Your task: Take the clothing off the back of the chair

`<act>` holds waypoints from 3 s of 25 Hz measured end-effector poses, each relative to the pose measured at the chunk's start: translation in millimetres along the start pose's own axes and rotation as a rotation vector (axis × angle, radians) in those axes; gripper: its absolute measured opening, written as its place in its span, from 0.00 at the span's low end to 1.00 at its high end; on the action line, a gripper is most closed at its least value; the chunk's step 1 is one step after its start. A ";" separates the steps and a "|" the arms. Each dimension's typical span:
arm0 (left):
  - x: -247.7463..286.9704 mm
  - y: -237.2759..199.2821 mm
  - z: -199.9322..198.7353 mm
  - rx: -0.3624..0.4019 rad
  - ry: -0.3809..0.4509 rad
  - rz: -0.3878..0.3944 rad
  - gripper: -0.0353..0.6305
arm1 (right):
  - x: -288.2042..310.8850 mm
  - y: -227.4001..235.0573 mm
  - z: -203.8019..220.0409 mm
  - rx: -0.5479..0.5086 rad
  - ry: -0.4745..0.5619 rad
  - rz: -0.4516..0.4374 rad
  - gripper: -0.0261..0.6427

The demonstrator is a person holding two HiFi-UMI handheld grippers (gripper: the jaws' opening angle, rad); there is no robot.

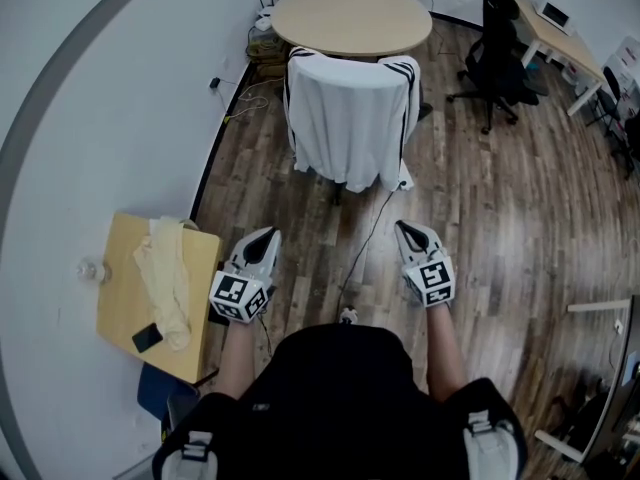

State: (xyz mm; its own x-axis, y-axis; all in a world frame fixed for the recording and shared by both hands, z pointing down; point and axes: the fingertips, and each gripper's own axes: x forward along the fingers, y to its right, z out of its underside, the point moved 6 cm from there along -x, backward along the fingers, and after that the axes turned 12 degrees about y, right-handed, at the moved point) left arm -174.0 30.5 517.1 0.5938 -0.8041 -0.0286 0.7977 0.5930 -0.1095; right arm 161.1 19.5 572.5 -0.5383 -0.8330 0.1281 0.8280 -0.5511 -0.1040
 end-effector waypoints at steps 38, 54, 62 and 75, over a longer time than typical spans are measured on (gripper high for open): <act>11.8 0.6 -6.9 0.025 0.050 -0.052 0.06 | 10.7 14.0 3.4 -0.038 -0.002 -0.057 0.03; 21.8 -20.9 -0.6 -0.005 0.055 -0.048 0.06 | 22.2 11.7 6.5 -0.025 -0.039 -0.028 0.03; 32.9 -25.3 5.0 -0.016 0.051 -0.030 0.06 | 24.7 16.2 12.1 -0.018 -0.055 -0.008 0.03; 67.3 -51.0 1.7 -0.033 0.045 -0.007 0.06 | 49.2 34.3 4.7 -0.001 -0.047 0.034 0.03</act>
State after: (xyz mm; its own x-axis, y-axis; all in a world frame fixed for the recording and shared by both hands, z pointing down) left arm -174.5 -53.7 522.5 0.5821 -0.8099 -0.0723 0.7977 0.5860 -0.1426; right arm 163.7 -40.2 579.8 -0.5020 -0.8478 0.1708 0.8454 -0.5227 -0.1097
